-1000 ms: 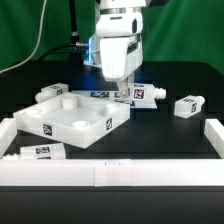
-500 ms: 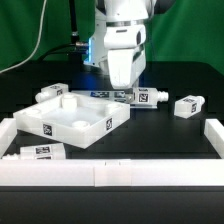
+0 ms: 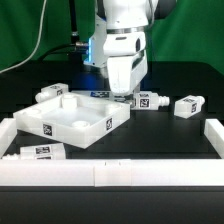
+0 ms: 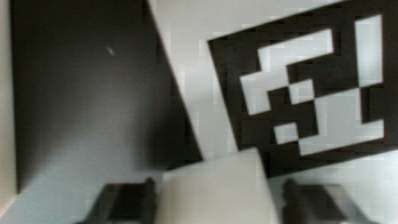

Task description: Assemble one leg

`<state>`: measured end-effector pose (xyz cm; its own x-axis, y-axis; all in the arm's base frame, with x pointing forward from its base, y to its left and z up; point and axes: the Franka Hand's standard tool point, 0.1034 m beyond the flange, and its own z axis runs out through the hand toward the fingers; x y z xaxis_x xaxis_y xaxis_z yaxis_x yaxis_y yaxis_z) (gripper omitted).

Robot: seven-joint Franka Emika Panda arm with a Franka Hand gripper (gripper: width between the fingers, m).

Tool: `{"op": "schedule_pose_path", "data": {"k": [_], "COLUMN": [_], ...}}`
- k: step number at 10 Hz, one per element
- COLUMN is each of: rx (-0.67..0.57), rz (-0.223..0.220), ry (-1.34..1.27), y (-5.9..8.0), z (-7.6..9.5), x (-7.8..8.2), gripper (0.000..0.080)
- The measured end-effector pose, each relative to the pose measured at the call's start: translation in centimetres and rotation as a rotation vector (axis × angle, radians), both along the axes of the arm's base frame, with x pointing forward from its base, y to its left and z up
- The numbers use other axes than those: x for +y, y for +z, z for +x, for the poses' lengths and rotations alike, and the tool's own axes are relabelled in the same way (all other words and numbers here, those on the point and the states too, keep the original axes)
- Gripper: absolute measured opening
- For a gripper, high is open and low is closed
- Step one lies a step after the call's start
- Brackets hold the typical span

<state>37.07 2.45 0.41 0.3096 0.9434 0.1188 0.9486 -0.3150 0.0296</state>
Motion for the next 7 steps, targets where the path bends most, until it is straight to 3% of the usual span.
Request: {"op": "schedule_pose_path", "data": {"k": [1,2,4,6,7], "rx": [0.002,-0.004,0.024,0.037,0.029], "rz": [-0.001,-0.017,-0.064,-0.092,-0.097], "ry": [-0.001,-0.005,-0.014,-0.013,-0.027], "y": [0.1,1.3,4.8,7.4,7.8], "z": [0.1,1.1,3.5,6.4,7.2], "x": [-0.1,-0.9,-3.0,-5.9,-7.1], "gripper": [0.0499,0.0605,0.0640,0.0648,0.0648]}}
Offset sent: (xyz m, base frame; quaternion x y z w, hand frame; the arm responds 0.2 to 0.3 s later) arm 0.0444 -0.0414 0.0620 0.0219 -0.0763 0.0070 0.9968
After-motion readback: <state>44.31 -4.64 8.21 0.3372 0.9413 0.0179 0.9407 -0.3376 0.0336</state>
